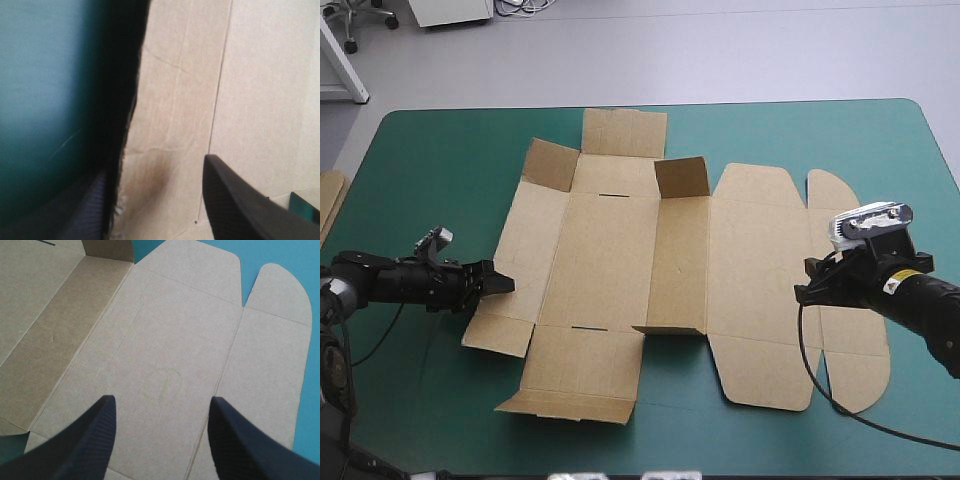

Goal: Fold the box

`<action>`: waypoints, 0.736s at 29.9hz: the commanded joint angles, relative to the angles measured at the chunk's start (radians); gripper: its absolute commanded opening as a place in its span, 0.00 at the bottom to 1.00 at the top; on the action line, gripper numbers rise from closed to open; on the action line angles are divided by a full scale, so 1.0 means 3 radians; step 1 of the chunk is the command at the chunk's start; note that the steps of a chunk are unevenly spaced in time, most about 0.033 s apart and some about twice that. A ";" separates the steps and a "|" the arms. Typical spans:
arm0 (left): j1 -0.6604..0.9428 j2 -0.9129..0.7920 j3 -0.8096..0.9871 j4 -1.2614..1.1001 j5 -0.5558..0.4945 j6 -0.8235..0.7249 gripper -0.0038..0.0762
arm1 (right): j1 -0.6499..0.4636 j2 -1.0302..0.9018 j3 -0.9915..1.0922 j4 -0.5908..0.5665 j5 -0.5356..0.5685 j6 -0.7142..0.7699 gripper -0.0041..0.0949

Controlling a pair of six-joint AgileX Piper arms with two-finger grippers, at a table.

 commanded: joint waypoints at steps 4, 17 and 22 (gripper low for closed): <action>-0.0089 -0.0043 -0.0030 -0.0105 0.0253 0.0039 0.53 | 0.0007 -0.0021 -0.0127 0.0034 -0.0191 -0.0030 0.57; -0.0103 -0.0154 -0.0030 -0.0203 0.0228 0.0039 0.04 | 0.0007 -0.0021 -0.0127 0.0072 -0.0179 -0.0024 0.57; -0.0140 -0.0160 -0.0087 -0.0251 0.0214 0.0044 0.04 | 0.0007 -0.0021 -0.0127 0.0121 -0.0179 -0.0024 0.57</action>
